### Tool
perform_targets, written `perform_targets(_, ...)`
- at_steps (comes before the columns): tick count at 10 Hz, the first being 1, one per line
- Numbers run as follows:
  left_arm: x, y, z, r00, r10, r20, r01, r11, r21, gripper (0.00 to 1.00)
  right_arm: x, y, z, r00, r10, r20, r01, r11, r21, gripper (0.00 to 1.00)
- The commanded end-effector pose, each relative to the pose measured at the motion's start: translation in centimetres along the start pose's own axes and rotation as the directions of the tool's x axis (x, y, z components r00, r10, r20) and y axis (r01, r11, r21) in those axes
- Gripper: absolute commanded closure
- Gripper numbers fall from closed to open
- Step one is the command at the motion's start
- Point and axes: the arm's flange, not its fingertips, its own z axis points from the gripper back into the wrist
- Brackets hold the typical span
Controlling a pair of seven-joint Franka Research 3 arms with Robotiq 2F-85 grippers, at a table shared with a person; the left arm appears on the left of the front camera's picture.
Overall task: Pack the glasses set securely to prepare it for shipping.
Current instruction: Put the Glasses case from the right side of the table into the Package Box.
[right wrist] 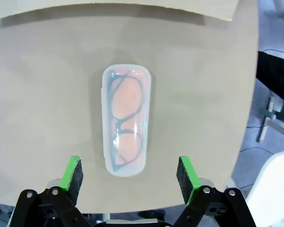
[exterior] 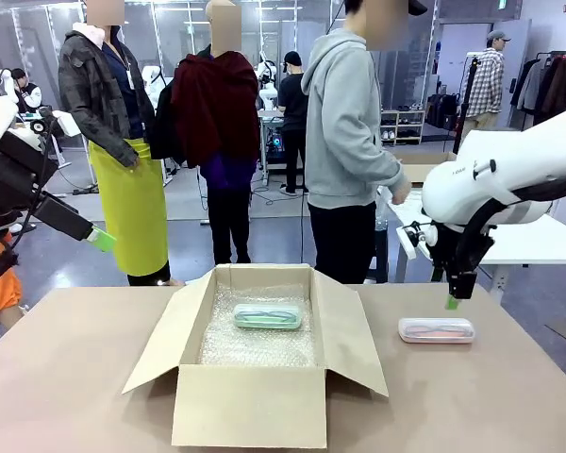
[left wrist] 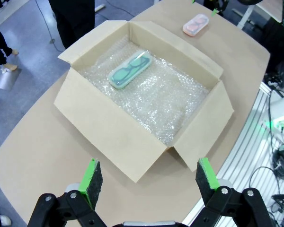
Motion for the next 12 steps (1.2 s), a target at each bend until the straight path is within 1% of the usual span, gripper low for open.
perform_targets(1, 0.0, 0.1, 0.2, 1.0, -0.006, 0.007, 0.006, 1.0, -0.011, 0.0, -0.2, -1.0, -1.2, 1.0, -0.004, 0.012, 0.003, 0.999, 0.042, 0.0)
perform_targets(5, 0.0, 0.1, 0.2, 1.0, -0.006, 0.007, 0.006, 1.0, -0.011, 0.0, 0.1, -1.0, -6.5, 1.0, -0.023, -0.015, 0.024, 0.995, 0.097, 0.0)
perform_targets(9, 0.0, 0.1, 0.2, 1.0, -0.006, 0.007, 0.006, 1.0, -0.011, 0.0, -0.1, -0.6, -8.4, 0.998, -0.039, -0.046, 0.044, 0.994, 0.103, 0.0)
perform_targets(12, 0.0, 0.1, 0.2, 1.0, -0.006, 0.007, 0.006, 1.0, -0.011, 0.0, -0.4, -0.6, -9.3, 0.996, -0.082, -0.046, 0.086, 0.991, 0.098, 0.0)
